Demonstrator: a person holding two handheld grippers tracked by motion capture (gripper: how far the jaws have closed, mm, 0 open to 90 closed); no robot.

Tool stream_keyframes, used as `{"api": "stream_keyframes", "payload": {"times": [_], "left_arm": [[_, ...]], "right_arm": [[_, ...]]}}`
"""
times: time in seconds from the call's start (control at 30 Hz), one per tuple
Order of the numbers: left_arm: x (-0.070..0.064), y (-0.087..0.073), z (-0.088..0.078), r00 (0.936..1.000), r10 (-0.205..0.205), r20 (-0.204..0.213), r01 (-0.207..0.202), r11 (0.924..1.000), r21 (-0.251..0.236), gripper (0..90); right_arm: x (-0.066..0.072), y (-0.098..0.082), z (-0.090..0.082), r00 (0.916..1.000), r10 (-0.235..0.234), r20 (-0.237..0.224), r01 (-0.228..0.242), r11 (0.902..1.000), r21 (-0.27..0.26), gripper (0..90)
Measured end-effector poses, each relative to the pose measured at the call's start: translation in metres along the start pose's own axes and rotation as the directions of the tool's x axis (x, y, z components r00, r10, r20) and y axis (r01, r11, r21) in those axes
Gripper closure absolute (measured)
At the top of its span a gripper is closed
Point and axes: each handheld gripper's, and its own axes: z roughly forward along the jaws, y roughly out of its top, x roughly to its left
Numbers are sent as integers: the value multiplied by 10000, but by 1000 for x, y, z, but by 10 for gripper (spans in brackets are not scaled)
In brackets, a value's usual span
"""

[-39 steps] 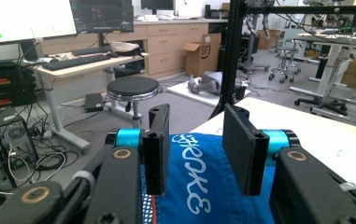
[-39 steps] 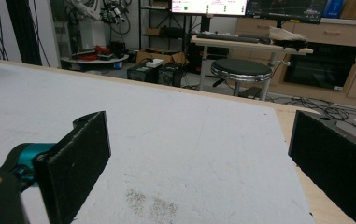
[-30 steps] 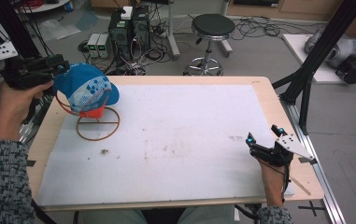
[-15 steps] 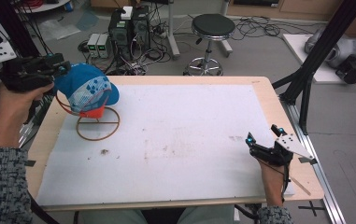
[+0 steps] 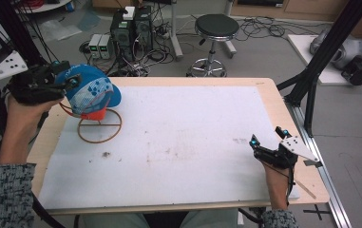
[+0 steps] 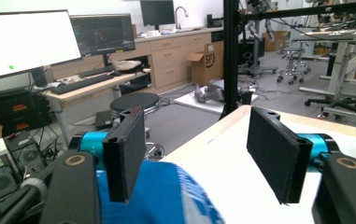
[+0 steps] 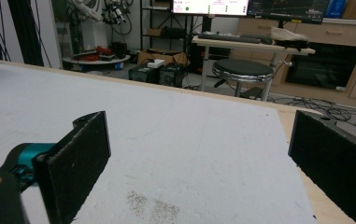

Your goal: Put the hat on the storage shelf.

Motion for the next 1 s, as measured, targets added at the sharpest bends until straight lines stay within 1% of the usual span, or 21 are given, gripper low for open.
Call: {"api": "stream_keyframes", "payload": {"times": [0.13, 0.17, 0.2, 0.37, 0.4, 0.5, 0.53, 0.63, 0.73, 0.77, 0.8, 0.93, 0.97, 1.0], "left_arm": [[-14, -1, -2, 10000, 40, -42, -40, 10000, -44, 324], [-20, -1, -2, 10000, 13, -70, -14, 10000, -93, 315], [-20, -1, -2, 10000, 13, -70, -14, 10000, -93, 296], [-36, -6, -3, 9996, 175, -235, -177, 9998, -70, 282], [-39, -7, -4, 9995, 181, -256, -183, 9998, -76, 278], [-47, -14, -5, 9993, 171, -346, -175, 9998, -99, 251], [-49, -16, -6, 9990, 239, -368, -241, 9997, -56, 247], [-53, -23, -9, 9986, 270, -456, -273, 9996, -58, 234], [-58, -29, -13, 9985, 201, -503, -205, 9998, -75, 209], [-62, -33, -15, 9981, 220, -576, -222, 9997, -33, 209], [-62, -33, -15, 9981, 220, -576, -222, 9997, -33, 208], [-70, -46, -21, 9966, 261, -788, -249, 9995, 169, 209], [-74, -53, -24, 9948, 285, -979, -265, 9994, 208, 209], [-76, -57, -25, 9939, 291, -1064, -262, 9993, 282, 209]], "right_arm": [[-1, 0, 0, 10000, 5, 15, -5, 10000, -2, 46], [-1, 0, 0, 10000, 16, 1, -16, 10000, 4, 46], [-1, 0, 1, 10000, -3, 2, 3, 10000, -21, 46], [0, 0, 3, 9999, 109, -33, -109, 9999, -36, 46], [0, 0, 3, 10000, 35, -38, -36, 10000, -33, 46], [0, 0, 3, 10000, 0, -75, 0, 10000, -42, 46], [1, 0, 2, 10000, 70, -50, -71, 10000, -13, 46], [0, 0, 2, 9999, 135, -33, -135, 9999, -49, 46], [1, 1, 2, 9999, 103, -55, -103, 9999, -110, 46], [2, 1, 3, 9999, 130, -70, -131, 9999, -96, 46], [2, 1, 3, 10000, 60, -61, -60, 9999, -111, 46], [3, 2, 3, 9999, 52, -88, -53, 10000, -78, 46], [3, 1, 3, 9999, 81, -77, -81, 10000, -55, 46], [3, 2, 2, 9999, 133, -83, -133, 9999, -62, 46]]}}
